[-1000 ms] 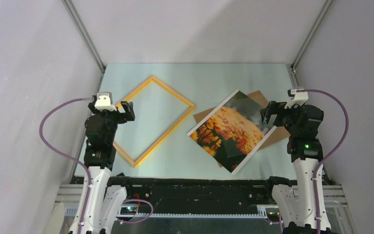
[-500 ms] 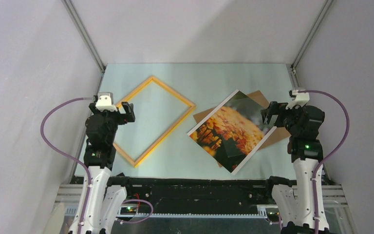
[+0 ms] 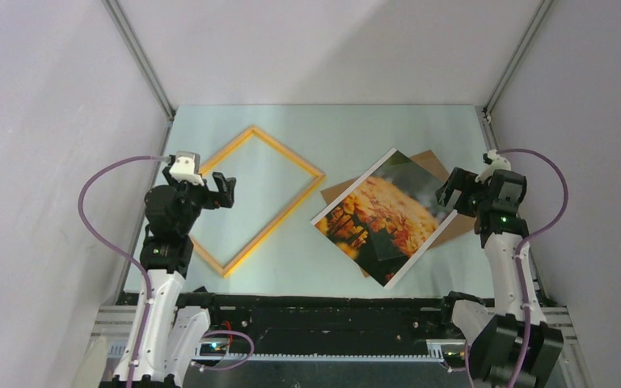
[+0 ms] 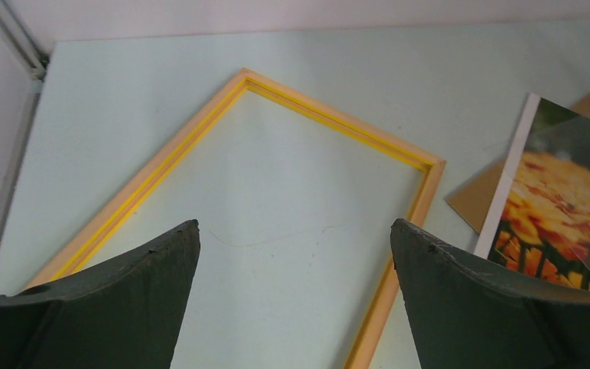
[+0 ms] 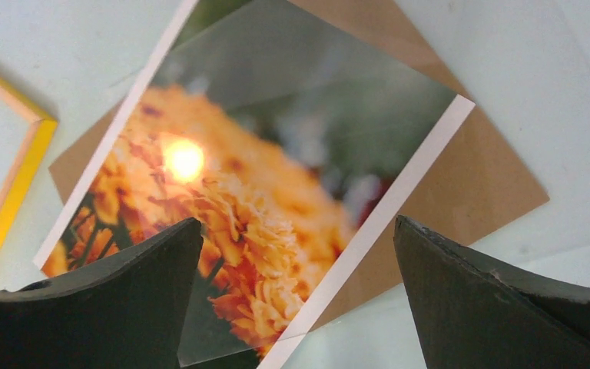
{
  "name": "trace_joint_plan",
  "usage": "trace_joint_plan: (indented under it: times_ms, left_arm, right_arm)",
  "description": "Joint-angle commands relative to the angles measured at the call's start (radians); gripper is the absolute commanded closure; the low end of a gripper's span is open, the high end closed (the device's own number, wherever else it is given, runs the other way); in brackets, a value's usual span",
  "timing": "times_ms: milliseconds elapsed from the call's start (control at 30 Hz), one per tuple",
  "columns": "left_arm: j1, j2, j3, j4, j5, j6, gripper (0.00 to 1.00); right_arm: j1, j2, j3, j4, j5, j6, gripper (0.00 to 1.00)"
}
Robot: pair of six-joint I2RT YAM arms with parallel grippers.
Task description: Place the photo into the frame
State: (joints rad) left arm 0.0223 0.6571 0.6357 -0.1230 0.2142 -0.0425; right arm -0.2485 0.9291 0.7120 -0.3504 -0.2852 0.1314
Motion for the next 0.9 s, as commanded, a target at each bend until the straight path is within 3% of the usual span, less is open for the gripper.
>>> trace_joint_plan:
  times_ms: [0,300,700,867]
  left_arm:
    - [0.006,0.020,0.027,0.011,0.089,0.009,0.02]
    - [0.007,0.048,0.023,0.013,0.129,0.009,0.02]
    - [-0.011,0.187,0.079,-0.042,0.114,0.068,0.02]
    - [-0.156,0.362,0.136,-0.172,0.021,0.168,0.02]
  right_arm:
    - [-0.002,0.115,0.008,0.068,0.078,-0.013,0.00]
    - [0.094,0.482,0.172,-0.048,0.192,-0.128,0.01]
    - [0.243,0.527,0.193,-0.069,0.248,-0.219,0.04]
    - [0.271,0.542,0.201,-0.083,0.233,-0.223,0.04]
